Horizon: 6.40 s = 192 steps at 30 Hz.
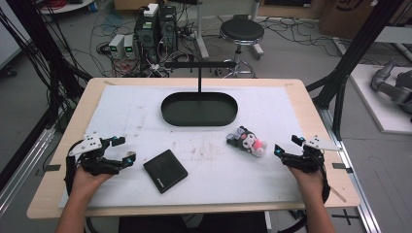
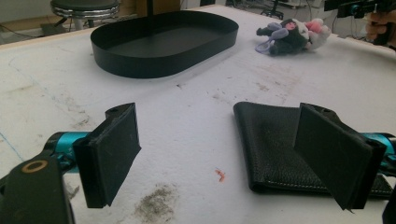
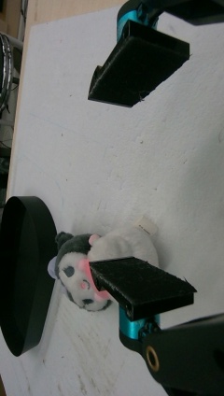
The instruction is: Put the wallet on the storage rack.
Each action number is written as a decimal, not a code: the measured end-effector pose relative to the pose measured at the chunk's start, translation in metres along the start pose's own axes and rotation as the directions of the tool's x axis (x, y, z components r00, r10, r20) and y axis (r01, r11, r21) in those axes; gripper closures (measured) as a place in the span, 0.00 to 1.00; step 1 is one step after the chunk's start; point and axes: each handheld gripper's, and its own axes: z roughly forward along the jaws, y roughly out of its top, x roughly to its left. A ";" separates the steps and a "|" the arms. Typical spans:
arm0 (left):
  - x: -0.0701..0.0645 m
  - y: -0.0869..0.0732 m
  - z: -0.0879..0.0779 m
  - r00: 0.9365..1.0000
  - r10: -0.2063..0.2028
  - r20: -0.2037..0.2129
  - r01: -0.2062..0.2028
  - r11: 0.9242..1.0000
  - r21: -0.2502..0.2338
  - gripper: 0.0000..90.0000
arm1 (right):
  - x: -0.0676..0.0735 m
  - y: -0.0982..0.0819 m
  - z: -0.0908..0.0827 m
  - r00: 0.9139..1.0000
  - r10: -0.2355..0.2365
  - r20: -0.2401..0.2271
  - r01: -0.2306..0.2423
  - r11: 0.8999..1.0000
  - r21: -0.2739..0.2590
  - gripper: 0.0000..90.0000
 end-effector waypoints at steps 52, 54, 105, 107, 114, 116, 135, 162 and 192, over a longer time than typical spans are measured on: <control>-0.022 0.006 0.082 0.985 -0.020 0.173 -0.034 0.952 0.306 0.32 | -0.004 -0.015 -0.038 0.999 0.004 0.046 -0.005 1.000 0.012 0.18; -0.025 0.006 0.087 0.982 -0.014 0.189 -0.053 0.936 0.347 0.35 | -0.005 -0.015 -0.040 0.999 -0.004 0.048 0.004 1.000 0.009 0.18; -0.015 0.088 0.111 0.981 -0.123 0.148 0.106 0.988 0.116 0.90 | -0.003 -0.012 -0.034 0.999 0.003 0.037 -0.004 1.000 0.006 0.18; -0.011 0.091 0.116 0.982 -0.136 0.133 0.122 0.987 0.109 0.90 | -0.004 -0.012 -0.034 0.999 0.000 0.038 0.000 1.000 0.001 0.18; -0.002 0.101 0.129 0.980 -0.175 0.095 0.168 0.983 0.076 0.90 | -0.005 -0.013 -0.033 0.999 0.012 0.036 -0.012 1.000 0.002 0.18; 0.000 0.104 0.133 0.978 -0.184 0.101 0.178 0.982 0.071 0.90 | -0.005 -0.013 -0.032 0.999 0.011 0.035 -0.012 1.000 0.003 0.18; 0.036 0.136 0.178 0.973 -0.224 0.056 0.223 0.975 0.022 0.90 | -0.002 -0.013 -0.033 0.999 0.007 0.037 -0.007 1.000 0.010 0.18; 0.081 0.122 0.218 0.961 -0.269 -0.071 0.274 0.957 0.093 0.90 | -0.003 -0.015 -0.031 0.999 0.009 0.040 -0.010 1.000 0.021 0.18; 0.048 0.107 0.162 0.983 -0.181 -0.015 0.182 0.976 0.120 0.37 | -0.002 -0.012 -0.031 0.999 0.003 0.042 -0.003 1.000 0.006 0.18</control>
